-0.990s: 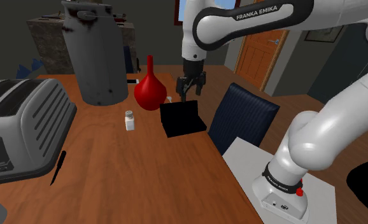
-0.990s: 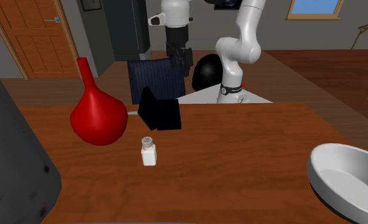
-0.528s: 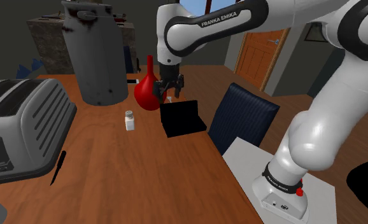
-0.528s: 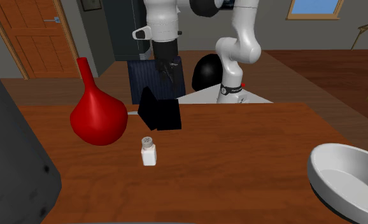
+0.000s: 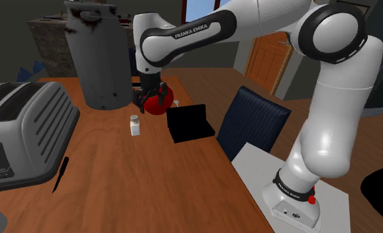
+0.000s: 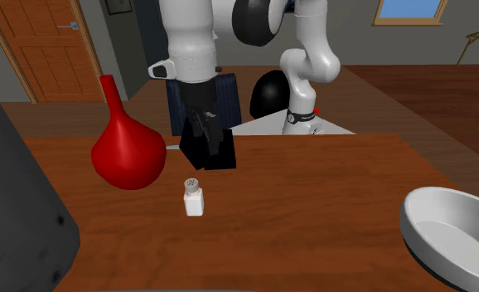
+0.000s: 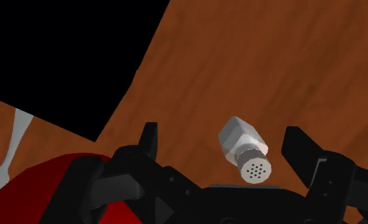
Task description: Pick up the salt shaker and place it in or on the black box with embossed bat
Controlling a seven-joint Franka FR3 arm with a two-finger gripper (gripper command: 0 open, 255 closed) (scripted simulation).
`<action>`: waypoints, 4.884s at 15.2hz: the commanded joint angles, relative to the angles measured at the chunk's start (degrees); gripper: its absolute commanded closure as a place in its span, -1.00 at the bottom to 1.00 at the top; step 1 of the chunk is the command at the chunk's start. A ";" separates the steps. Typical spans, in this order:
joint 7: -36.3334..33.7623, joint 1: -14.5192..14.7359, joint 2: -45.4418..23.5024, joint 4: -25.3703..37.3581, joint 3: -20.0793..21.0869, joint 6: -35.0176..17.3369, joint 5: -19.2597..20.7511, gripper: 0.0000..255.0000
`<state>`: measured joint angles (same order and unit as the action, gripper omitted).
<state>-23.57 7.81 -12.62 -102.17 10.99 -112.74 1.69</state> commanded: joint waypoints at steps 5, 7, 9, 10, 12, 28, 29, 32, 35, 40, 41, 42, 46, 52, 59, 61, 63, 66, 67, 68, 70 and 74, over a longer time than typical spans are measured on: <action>-2.74 2.95 -14.35 18.06 0.18 3.07 2.74 -1.00; -2.85 3.14 -15.18 18.43 0.11 2.59 2.87 -1.00; -2.91 3.13 -15.52 17.40 0.06 1.22 2.95 -1.00; -2.94 3.13 -15.71 16.91 0.04 0.54 3.00 -1.00; -3.01 3.14 -16.12 15.98 -0.01 -0.79 3.09 -1.00; -3.06 3.15 -16.47 15.28 -0.05 -1.83 3.17 1.00; -3.06 3.15 -16.47 15.28 -0.05 -1.82 3.18 1.00; -3.03 3.15 -16.23 15.69 -0.02 -1.18 3.12 1.00; -2.95 3.14 -15.56 17.01 0.06 0.79 2.97 1.00; -2.84 3.17 -14.68 19.54 0.18 4.19 2.76 1.00; -2.82 3.18 -14.54 20.10 0.20 4.89 2.73 1.00; -2.80 3.20 -14.41 20.68 0.22 5.59 2.70 1.00; -2.73 3.28 -14.03 23.20 0.28 8.47 2.60 1.00; -2.67 3.48 -13.92 27.66 0.36 13.04 2.53 1.00; -2.63 3.88 -14.61 34.15 0.40 18.83 2.62 1.00; -2.63 4.04 -15.01 36.33 0.41 20.61 2.68 1.00; -2.63 4.23 -15.53 38.71 0.41 22.47 2.77 1.00; -1.15 2.28 -10.03 31.37 0.32 20.58 1.77 1.00; -0.34 1.37 -7.48 27.95 0.21 19.67 1.29 1.00; 0.51 0.52 -5.07 24.81 0.05 18.91 0.81 1.00; 2.33 -1.02 -0.55 19.18 -0.42 17.73 -0.10 1.00; 6.29 -3.67 7.58 9.85 -1.81 16.43 -1.64 1.00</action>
<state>-18.37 4.78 -6.69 -90.62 9.56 -96.25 0.37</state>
